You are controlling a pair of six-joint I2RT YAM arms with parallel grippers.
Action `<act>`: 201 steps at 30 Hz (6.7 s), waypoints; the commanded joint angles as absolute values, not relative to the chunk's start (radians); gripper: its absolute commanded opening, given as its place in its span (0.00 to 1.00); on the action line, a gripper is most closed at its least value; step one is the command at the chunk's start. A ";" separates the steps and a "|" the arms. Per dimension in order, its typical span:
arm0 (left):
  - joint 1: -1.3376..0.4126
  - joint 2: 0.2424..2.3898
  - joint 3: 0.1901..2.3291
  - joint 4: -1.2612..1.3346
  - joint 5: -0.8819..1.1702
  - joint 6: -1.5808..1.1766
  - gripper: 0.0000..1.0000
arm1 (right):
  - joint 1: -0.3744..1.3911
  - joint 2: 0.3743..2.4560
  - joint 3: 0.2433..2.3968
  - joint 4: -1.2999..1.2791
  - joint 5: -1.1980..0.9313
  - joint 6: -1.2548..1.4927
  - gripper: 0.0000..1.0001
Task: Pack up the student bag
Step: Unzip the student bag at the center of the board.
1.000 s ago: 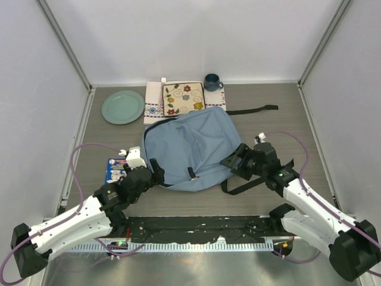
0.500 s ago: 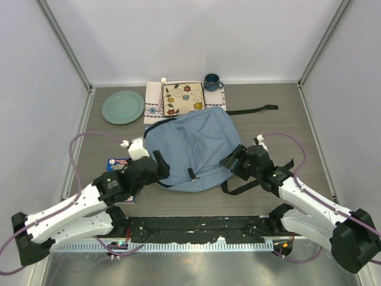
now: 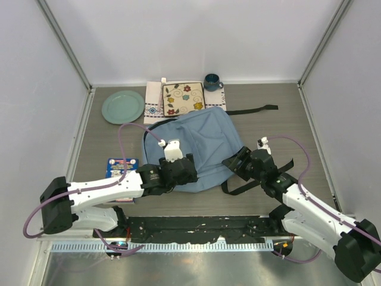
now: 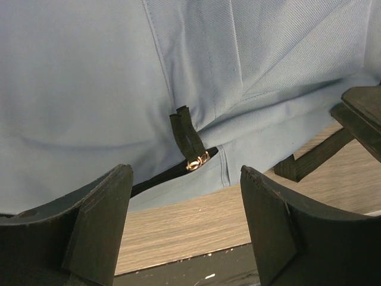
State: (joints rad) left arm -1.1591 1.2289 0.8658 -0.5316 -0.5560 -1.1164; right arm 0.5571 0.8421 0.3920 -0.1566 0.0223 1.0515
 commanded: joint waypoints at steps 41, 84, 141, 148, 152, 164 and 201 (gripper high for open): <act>-1.083 1.373 0.744 -0.230 -0.601 -1.207 0.36 | 0.561 0.782 0.364 -0.095 0.034 1.069 0.55; -1.074 1.192 0.664 0.127 -0.384 -0.899 0.00 | 0.695 0.997 0.480 -0.008 -0.078 1.244 0.71; -1.074 1.173 0.666 0.202 -0.244 -0.772 0.00 | 0.741 1.008 0.330 0.296 0.066 1.393 0.70; -1.074 1.158 0.650 0.180 -0.255 -0.790 0.00 | 0.741 1.000 0.296 0.325 0.167 1.408 0.01; -1.074 1.083 0.614 0.027 -0.365 -0.845 0.00 | 0.741 0.960 0.270 0.307 0.264 1.413 0.01; -1.072 0.703 0.531 -0.547 -0.719 -0.975 0.00 | 0.733 0.922 0.232 0.235 0.362 1.396 0.01; -1.074 0.741 0.572 -0.271 -0.509 -0.793 0.00 | 1.172 1.221 0.471 0.434 0.279 1.667 0.71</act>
